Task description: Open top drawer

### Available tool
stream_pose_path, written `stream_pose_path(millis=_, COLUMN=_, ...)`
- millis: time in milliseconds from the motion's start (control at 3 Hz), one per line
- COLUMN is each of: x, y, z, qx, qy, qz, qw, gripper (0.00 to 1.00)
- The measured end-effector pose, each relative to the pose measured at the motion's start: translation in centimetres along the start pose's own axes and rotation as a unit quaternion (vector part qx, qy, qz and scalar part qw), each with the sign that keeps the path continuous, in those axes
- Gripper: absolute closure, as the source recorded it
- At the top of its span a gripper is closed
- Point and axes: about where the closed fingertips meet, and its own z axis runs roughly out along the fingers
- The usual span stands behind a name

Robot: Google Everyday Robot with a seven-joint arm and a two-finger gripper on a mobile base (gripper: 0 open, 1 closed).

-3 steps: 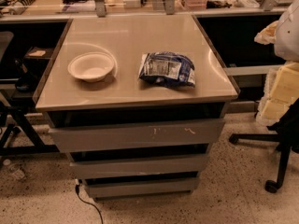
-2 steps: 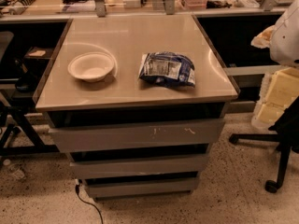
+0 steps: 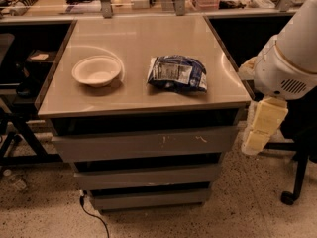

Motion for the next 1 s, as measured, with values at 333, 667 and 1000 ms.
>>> stream_pose_path(millis=333, x=0.1, y=1.9, z=2.6, qx=-0.018, qy=-0.01, qz=0.0, qw=0.9998, gripper=0.0)
stream_pose_path(millis=667, x=-0.1, y=4.6, z=8.1, qx=-0.048, qy=-0.014, qz=0.002, qw=0.9988, gripper=0.0)
stream_pose_path(millis=1000, x=-0.4, y=6.0, z=12.3, qx=-0.059, qy=-0.017, qz=-0.001, qw=0.9981, gripper=0.0)
